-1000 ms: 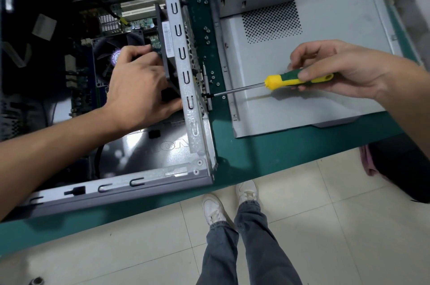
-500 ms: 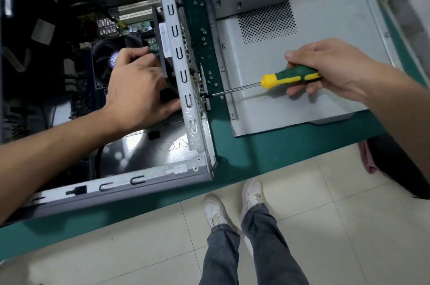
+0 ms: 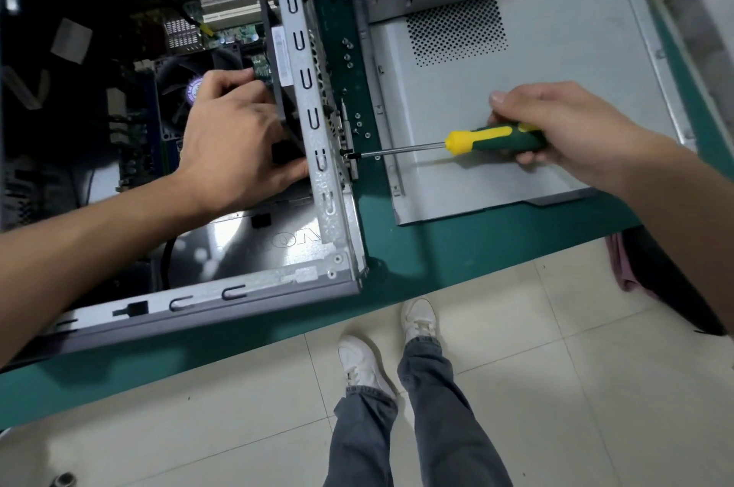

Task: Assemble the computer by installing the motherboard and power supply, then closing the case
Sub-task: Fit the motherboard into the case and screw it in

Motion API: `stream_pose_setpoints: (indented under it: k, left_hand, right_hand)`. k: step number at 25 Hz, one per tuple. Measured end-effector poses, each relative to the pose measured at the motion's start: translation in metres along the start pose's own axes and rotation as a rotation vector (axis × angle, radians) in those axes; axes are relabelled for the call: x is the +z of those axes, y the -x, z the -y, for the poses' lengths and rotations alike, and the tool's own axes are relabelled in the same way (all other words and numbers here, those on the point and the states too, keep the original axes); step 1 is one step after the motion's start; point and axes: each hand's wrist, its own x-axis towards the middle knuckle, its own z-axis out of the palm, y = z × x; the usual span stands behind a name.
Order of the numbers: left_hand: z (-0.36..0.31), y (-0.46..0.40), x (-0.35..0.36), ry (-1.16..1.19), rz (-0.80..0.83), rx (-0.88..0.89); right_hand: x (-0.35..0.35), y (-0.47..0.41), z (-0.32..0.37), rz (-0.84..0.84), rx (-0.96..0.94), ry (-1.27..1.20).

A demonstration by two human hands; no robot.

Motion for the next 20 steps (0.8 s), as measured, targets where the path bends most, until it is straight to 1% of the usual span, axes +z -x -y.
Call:
stream_pose_setpoints:
  k: [2,3,4,7,8,9,11,12,13,15,16,17,18,20]
  left_hand:
    - [-0.001,-0.001,0.000,-0.011,0.011,-0.005]
    - [-0.001,-0.001,-0.001,-0.014,0.018,-0.014]
    - [-0.002,-0.001,-0.001,-0.011,0.026,-0.021]
    - [-0.001,0.001,0.000,-0.011,0.039,-0.022]
    - [0.001,0.001,0.000,-0.020,0.038,-0.022]
    - [0.002,0.001,0.000,-0.021,0.035,-0.021]
    - [0.001,0.000,0.000,-0.013,0.023,-0.016]
    - [0.000,-0.002,-0.001,-0.005,0.017,-0.011]
    - [-0.002,-0.003,-0.002,0.010,0.011,-0.006]
    - [-0.003,-0.002,-0.004,0.029,0.014,-0.010]
    - [-0.002,-0.001,-0.003,0.022,0.018,-0.019]
    - [-0.001,-0.001,-0.003,0.013,0.031,-0.028]
    - [0.000,-0.001,-0.003,0.004,0.046,-0.034]
    - [0.000,-0.001,-0.003,-0.009,0.061,-0.036]
  right_hand:
    - [-0.009,0.001,0.001,0.057,-0.028,-0.223]
    - [-0.010,0.003,0.002,0.073,-0.050,-0.275]
    - [-0.008,0.003,0.003,0.042,-0.055,-0.241]
    - [0.006,0.003,0.000,-0.119,-0.010,0.084]
    - [0.008,0.003,-0.002,-0.139,-0.020,0.108]
    - [0.009,0.005,-0.002,-0.138,-0.038,0.038]
    - [0.004,0.009,-0.001,-0.071,-0.093,-0.211]
    - [0.003,0.011,-0.001,-0.051,-0.121,-0.296]
    - [0.004,0.013,0.000,-0.075,-0.129,-0.291]
    - [0.009,0.011,-0.002,-0.191,-0.081,-0.092]
    - [0.011,0.010,-0.003,-0.216,-0.045,0.012]
    - [0.013,0.010,-0.003,-0.213,-0.018,0.044]
    - [0.012,0.009,-0.004,-0.187,0.000,-0.008]
    - [0.008,0.010,-0.004,-0.119,0.007,-0.199]
